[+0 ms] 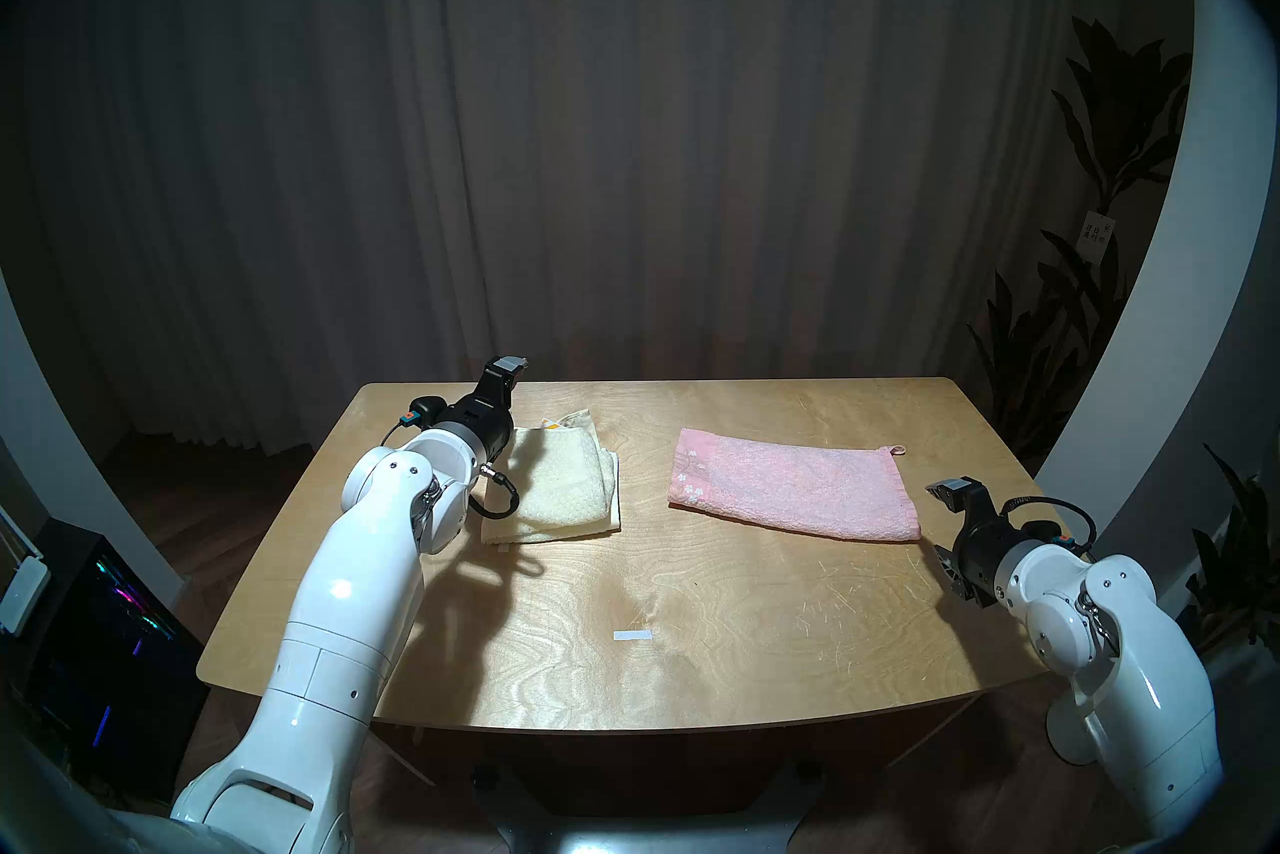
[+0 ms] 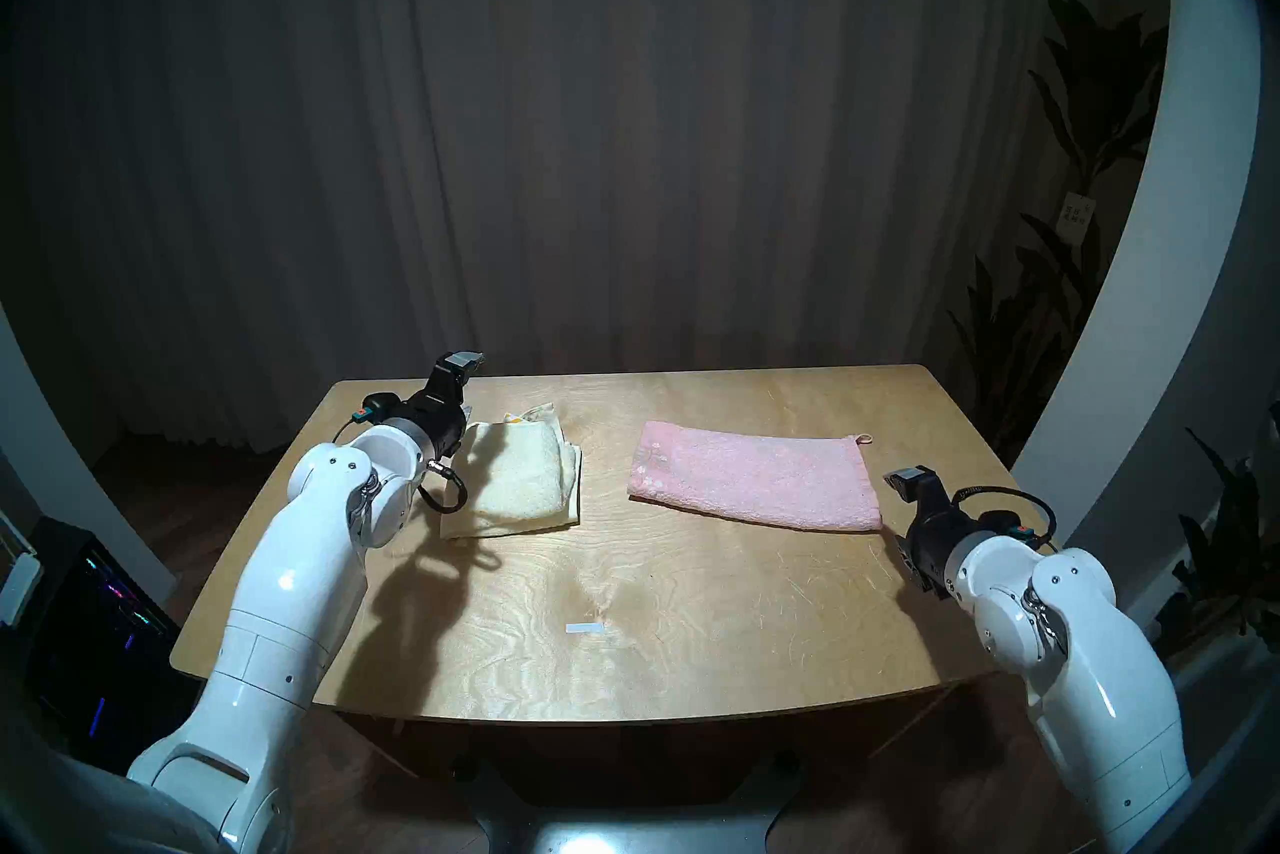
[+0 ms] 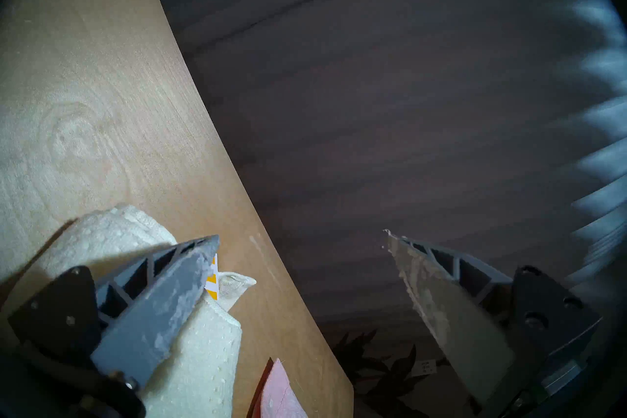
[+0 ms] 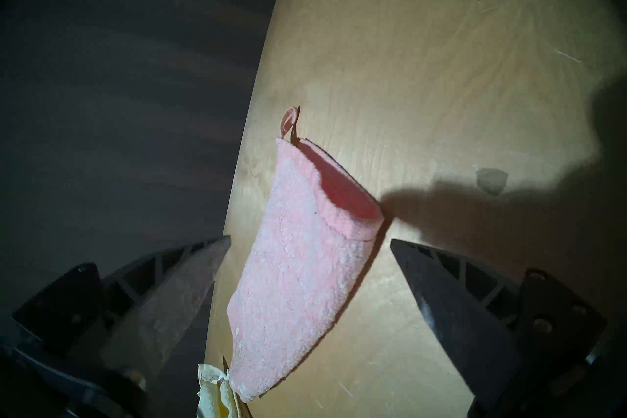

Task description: Fold each towel twice and stack them on table

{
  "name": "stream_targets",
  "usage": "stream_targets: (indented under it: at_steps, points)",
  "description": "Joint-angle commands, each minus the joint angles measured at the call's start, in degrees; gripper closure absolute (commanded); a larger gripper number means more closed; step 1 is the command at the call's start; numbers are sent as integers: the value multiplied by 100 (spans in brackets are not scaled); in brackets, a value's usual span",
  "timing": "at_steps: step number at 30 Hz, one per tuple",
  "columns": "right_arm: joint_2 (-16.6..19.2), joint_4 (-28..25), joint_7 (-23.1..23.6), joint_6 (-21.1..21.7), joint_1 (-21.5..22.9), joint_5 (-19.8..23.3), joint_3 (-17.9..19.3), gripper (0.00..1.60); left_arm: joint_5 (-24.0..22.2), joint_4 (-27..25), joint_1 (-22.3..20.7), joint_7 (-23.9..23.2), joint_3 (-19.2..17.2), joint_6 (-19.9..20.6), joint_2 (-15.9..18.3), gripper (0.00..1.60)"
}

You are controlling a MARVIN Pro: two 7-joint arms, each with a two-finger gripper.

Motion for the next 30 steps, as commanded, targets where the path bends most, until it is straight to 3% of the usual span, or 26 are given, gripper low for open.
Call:
stream_targets:
  at_steps: [1,5,11,13,21,24,26,28,30]
  points:
    - [-308,-470,726,-123,-706,-241,371,0,-38,-532,262,-522,-129,-32,85,0]
    - [-460,-537,1126,-222,-856,-522,413,0,199,-814,460,-800,-146,-151,251,0]
    - [-748,-467,1597,-614,-764,-1094,64,0,298,-995,859,-992,-357,-510,218,0]
    - [-763,-470,1377,-873,-623,-1289,-132,0,361,-1042,952,-992,-360,-552,238,0]
    - [-814,-378,595,-1192,1,-1458,-649,0,534,-1232,1222,-1229,-418,-795,216,0]
    - [-816,-357,475,-1233,79,-1420,-714,0,538,-1259,1264,-1212,-431,-816,211,0]
    - [-792,-295,-5,-1347,314,-1486,-838,0,559,-1270,1303,-1268,-429,-839,212,0]
    - [-830,-260,-196,-1292,428,-1306,-836,0,581,-1291,1328,-1276,-422,-849,216,0]
    - [-752,-233,-382,-1332,489,-1433,-875,0,611,-1303,1338,-1266,-395,-822,247,0]
